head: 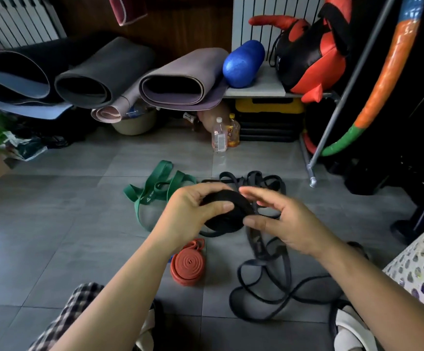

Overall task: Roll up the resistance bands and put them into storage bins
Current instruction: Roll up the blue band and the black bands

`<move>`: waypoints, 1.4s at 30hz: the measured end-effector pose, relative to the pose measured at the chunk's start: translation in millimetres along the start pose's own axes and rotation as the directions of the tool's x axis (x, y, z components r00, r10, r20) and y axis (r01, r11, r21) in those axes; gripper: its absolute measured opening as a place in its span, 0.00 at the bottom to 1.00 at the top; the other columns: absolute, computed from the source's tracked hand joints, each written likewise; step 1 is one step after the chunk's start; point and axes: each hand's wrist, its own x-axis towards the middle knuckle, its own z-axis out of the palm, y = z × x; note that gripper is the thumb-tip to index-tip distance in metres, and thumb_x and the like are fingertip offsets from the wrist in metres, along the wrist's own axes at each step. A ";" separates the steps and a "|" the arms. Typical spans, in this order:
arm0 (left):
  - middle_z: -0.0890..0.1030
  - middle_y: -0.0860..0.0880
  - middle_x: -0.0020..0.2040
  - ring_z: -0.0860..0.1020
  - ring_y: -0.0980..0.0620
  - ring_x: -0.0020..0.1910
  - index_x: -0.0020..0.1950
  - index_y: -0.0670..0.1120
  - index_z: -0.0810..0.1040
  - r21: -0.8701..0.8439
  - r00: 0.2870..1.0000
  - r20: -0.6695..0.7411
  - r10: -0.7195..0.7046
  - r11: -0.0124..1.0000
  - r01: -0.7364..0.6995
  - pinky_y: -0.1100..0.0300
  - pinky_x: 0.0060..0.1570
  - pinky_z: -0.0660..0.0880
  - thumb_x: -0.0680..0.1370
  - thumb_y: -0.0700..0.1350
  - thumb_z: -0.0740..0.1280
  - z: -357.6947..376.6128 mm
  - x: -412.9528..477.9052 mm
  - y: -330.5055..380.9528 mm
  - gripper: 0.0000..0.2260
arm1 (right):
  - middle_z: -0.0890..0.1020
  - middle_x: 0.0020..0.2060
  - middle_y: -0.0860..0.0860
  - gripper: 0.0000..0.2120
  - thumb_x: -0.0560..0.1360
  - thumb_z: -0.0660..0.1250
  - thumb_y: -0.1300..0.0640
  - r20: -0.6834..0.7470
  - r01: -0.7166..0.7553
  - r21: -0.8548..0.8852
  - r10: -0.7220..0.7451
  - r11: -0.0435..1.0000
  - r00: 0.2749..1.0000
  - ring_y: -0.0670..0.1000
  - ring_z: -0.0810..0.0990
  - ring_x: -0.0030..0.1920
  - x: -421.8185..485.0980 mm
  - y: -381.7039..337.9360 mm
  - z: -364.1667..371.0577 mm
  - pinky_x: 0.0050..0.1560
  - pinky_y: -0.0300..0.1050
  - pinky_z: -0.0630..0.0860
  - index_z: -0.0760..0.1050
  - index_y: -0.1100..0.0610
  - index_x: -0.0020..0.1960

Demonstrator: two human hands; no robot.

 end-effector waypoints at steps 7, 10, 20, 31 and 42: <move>0.84 0.53 0.38 0.81 0.57 0.40 0.44 0.50 0.81 -0.173 0.997 -0.074 -0.023 0.985 0.010 0.63 0.44 0.79 0.71 0.33 0.68 18.4 1.1 0.3 0.11 | 0.84 0.40 0.44 0.14 0.63 0.70 0.54 -0.156 0.059 0.307 -0.011 0.950 0.988 0.43 0.82 0.46 0.2 -0.4 -5.9 0.46 0.32 0.75 0.80 0.52 0.48; 0.84 0.51 0.39 0.81 0.53 0.41 0.46 0.48 0.80 -0.359 0.984 -0.129 -0.126 0.931 0.072 0.57 0.42 0.80 0.67 0.41 0.69 25.8 2.5 -0.1 0.09 | 0.84 0.39 0.41 0.12 0.64 0.68 0.55 -0.187 0.076 0.366 -0.007 0.928 0.982 0.40 0.82 0.44 -0.5 -1.6 -5.4 0.44 0.29 0.74 0.78 0.50 0.47; 0.79 0.40 0.58 0.77 0.41 0.58 0.59 0.41 0.76 -0.672 0.937 -0.094 -0.337 0.715 0.190 0.44 0.53 0.77 0.66 0.45 0.68 41.3 2.4 -9.8 0.22 | 0.85 0.40 0.44 0.09 0.70 0.68 0.64 -0.250 0.029 0.498 0.111 0.867 0.962 0.42 0.83 0.45 3.1 3.3 2.4 0.43 0.30 0.75 0.79 0.52 0.45; 0.83 0.51 0.36 0.81 0.51 0.35 0.43 0.50 0.80 -0.074 0.991 0.033 -0.133 0.988 0.135 0.53 0.35 0.80 0.71 0.31 0.68 21.5 12.9 -0.6 0.13 | 0.83 0.38 0.40 0.13 0.67 0.72 0.63 -0.143 -0.026 0.097 0.040 0.995 0.989 0.39 0.82 0.44 -3.3 -7.5 -23.1 0.44 0.31 0.76 0.78 0.46 0.45; 0.82 0.41 0.49 0.81 0.43 0.50 0.54 0.39 0.77 -0.648 0.945 -0.127 -0.302 0.747 0.151 0.49 0.40 0.81 0.67 0.43 0.67 37.6 5.7 -13.0 0.17 | 0.85 0.41 0.48 0.13 0.62 0.70 0.56 -0.252 -0.026 0.643 0.243 0.765 0.937 0.45 0.83 0.45 0.7 3.3 -0.7 0.43 0.34 0.78 0.80 0.54 0.46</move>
